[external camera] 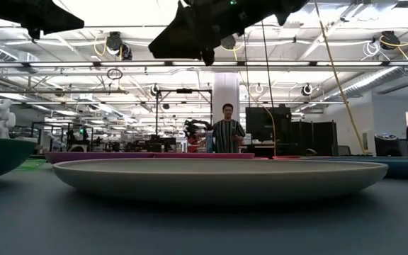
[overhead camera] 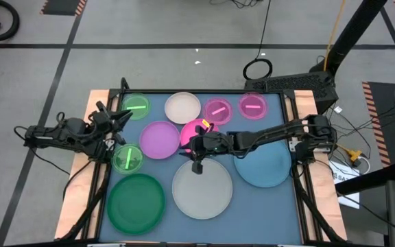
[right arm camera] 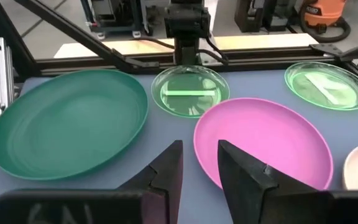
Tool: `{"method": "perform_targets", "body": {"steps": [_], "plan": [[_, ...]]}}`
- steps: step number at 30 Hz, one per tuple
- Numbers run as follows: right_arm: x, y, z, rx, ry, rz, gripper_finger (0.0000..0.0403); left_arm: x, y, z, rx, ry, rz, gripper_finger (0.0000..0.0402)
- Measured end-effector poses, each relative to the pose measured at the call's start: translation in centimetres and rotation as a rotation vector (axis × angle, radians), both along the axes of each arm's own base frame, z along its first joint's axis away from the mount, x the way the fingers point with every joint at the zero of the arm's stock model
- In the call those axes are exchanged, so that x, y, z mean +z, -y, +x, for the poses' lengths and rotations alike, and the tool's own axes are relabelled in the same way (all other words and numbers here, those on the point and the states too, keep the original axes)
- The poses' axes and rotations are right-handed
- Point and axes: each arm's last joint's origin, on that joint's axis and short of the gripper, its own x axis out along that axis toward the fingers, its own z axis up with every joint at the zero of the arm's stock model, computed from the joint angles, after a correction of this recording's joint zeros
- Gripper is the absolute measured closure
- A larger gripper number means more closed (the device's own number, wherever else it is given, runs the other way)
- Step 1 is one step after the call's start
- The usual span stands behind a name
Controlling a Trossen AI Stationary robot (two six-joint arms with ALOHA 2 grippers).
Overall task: Stack plastic plates
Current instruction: Stack the gray plate on top of the blue plate
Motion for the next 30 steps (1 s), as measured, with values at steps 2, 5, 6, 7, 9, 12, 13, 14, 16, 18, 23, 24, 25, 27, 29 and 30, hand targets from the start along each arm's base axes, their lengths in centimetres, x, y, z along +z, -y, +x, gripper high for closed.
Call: {"method": "perform_targets", "body": {"steps": [2, 5, 6, 7, 9, 12, 13, 14, 16, 18, 23, 24, 25, 27, 29, 30], "plan": [[-0.2, 0.0, 0.2, -0.002, 0.007, 0.005, 0.0310, 0.0, 0.0, 0.0, 0.000, 0.005, -0.002, 0.0334], [-0.5, -0.1, 0.2, -0.025, -0.006, 0.069, 0.0310, 0.0, 0.0, 0.0, 0.000, 0.008, -0.007, 0.0334], [-0.6, -0.2, 0.1, -0.024, -0.025, 0.087, 0.0310, 0.0, 0.0, 0.0, -0.001, 0.010, -0.010, 0.0334], [-0.9, -0.2, 0.0, -0.010, -0.053, 0.101, 0.0310, 0.0, 0.0, 0.0, -0.001, 0.012, -0.014, 0.0334], [-1.6, -0.4, -0.4, 0.037, -0.144, 0.127, 0.0310, 0.0, 0.0, 0.0, -0.001, 0.014, -0.017, 0.0334], [-3.0, -0.4, -1.4, -0.026, -0.328, 0.269, 0.0310, 0.0, 0.0, 0.0, -0.001, 0.014, -0.017, 0.0334], [-3.6, -0.3, -2.0, -0.106, -0.412, 0.355, 0.0310, 0.0, 0.0, 0.0, -0.001, 0.014, -0.017, 0.0334], [-4.1, 0.0, -2.7, -0.202, -0.504, 0.438, 0.0310, 0.0, 0.0, 0.0, -0.001, 0.014, -0.018, 0.0334], [-5.2, 0.4, -4.2, -0.384, -0.683, 0.541, 0.0310, 0.0, 0.0, 0.0, -0.001, 0.014, -0.019, 0.0334], [-5.7, 0.5, -5.3, -0.495, -0.784, 0.566, 0.0310, 0.0, 0.0, 0.0, -0.001, 0.014, -0.019, 0.0334], [-5.9, 0.4, -5.9, -0.605, -0.810, 0.537, 0.0310, 0.0, 0.0, 0.0, -0.001, 0.014, -0.019, 0.0334], [-5.9, 0.4, -5.9, -0.603, -0.809, 0.537, 0.0310, 0.0, 0.0, 0.0, -0.001, 0.014, -0.019, 0.0334], [-5.9, 0.4, -5.9, -0.598, -0.808, 0.533, 0.0310, 0.0, 0.0, 0.0, -0.001, 0.014, -0.019, 0.0334], [-6.1, 0.3, -5.8, -0.590, -0.815, 0.518, 0.0310, 0.0, 0.0, 0.0, -0.001, 0.013, -0.019, 0.0334], [-6.5, 0.2, -5.8, -0.585, -0.828, 0.510, 0.0310, 0.0, 0.0, 0.0, -0.001, 0.013, -0.019, 0.0334], [-6.6, 0.1, -5.8, -0.583, -0.834, 0.506, 0.0310, 0.0, 0.0, 0.0, -0.001, 0.012, -0.019, 0.0334]]}}
